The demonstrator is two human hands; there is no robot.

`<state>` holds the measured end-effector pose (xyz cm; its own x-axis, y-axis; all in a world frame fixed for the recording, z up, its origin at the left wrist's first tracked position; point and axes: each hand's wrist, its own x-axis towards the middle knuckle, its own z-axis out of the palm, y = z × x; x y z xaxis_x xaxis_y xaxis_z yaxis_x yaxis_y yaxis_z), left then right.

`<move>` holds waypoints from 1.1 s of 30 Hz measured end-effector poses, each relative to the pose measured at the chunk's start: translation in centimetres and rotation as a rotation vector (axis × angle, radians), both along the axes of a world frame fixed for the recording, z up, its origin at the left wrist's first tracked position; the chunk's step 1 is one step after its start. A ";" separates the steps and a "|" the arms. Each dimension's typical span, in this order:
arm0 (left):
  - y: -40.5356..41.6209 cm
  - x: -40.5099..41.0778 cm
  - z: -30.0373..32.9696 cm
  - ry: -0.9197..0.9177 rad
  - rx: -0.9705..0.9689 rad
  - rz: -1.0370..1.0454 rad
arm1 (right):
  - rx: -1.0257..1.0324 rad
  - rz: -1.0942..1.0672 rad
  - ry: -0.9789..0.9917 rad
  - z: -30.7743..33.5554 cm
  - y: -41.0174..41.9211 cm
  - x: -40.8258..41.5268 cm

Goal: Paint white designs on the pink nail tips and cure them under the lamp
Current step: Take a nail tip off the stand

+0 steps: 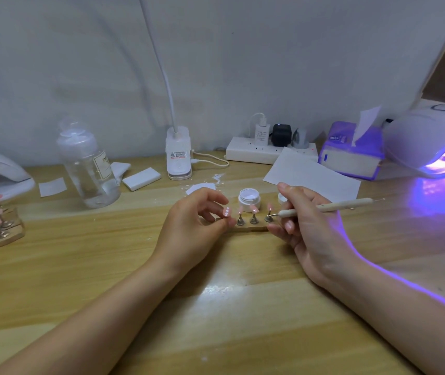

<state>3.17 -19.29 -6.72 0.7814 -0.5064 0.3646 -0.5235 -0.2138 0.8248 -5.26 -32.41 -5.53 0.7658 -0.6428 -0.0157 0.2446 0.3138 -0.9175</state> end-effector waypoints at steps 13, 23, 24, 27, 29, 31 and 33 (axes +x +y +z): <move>0.0 -0.5 0.2 -0.061 0.134 -0.009 | 0.014 0.014 -0.002 0.0 0.0 -0.1; 0.4 -0.3 0.6 -0.031 0.191 -0.032 | -0.002 0.023 -0.001 -0.1 -0.1 -0.1; 0.4 -0.2 0.7 -0.021 0.205 -0.036 | -0.008 0.021 0.001 -0.1 -0.2 -0.1; 0.4 -0.2 0.8 -0.008 0.228 -0.034 | -0.013 0.019 -0.004 -0.2 -0.1 0.0; 0.2 -0.4 0.8 -0.001 0.207 -0.023 | -0.021 0.018 -0.001 -0.2 -0.1 0.0; 0.0 -0.5 0.8 -0.005 0.169 -0.015 | -0.026 0.022 0.002 -0.2 -0.1 -0.1; -0.2 -0.6 0.7 -0.015 0.143 -0.006 | -0.029 0.026 0.001 -0.1 0.0 -0.1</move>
<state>2.55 -19.47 -6.06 0.7734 -0.5586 0.2998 -0.5368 -0.3254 0.7785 -5.33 -32.45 -5.65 0.7820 -0.6233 0.0015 0.2357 0.2934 -0.9265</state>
